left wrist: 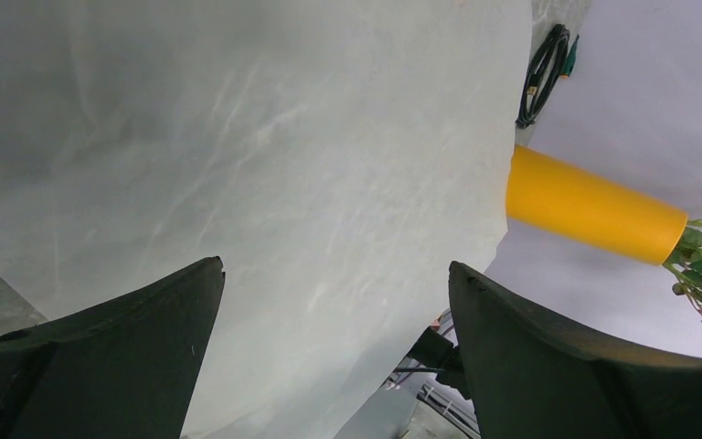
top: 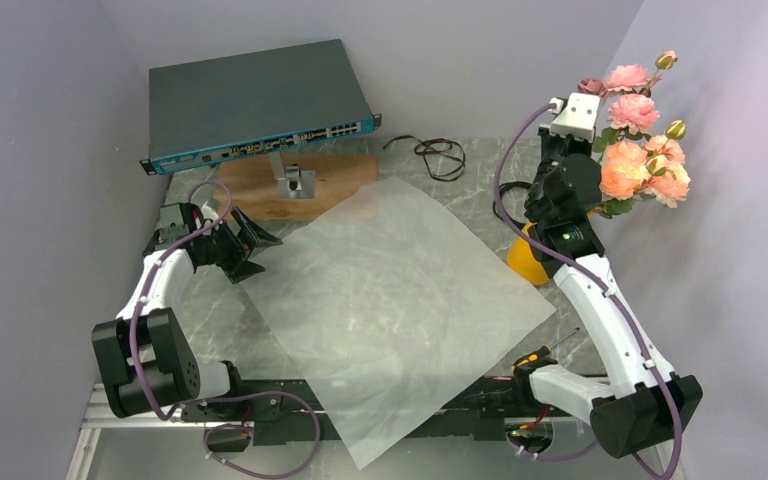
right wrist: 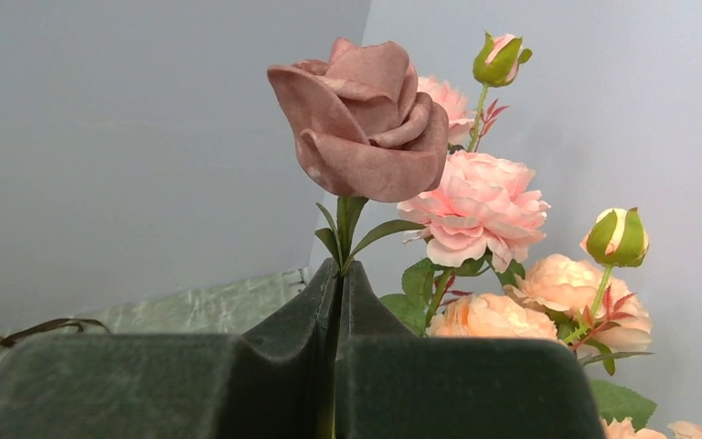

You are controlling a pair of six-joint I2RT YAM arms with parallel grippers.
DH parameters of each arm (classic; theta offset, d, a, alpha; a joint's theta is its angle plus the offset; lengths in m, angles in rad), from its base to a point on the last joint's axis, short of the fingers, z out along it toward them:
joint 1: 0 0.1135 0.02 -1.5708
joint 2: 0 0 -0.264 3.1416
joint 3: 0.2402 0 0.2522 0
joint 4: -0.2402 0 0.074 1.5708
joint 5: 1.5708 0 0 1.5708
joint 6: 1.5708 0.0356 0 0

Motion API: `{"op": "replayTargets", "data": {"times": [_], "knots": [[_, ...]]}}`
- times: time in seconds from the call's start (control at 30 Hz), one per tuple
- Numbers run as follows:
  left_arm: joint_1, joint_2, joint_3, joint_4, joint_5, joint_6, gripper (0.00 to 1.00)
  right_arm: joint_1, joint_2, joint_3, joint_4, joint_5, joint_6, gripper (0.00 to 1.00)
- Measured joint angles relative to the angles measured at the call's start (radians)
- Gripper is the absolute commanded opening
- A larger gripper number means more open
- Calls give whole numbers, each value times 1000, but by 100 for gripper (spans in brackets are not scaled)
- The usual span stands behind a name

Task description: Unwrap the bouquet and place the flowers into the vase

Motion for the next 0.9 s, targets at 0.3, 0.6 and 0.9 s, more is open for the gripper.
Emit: {"op": "replayTargets", "data": {"times": [0.3,0.6,0.9], "knots": [[-1,-3,0,0,-8,0,99,-69,49,-3,9,3,9,0],[-2,-3,0,0,-8,8,99,-125,63,-3,-136,0,105,0],[-2,-3,6,-1,-8,12,99,-143,74,1,-288,16,215,1]]}}
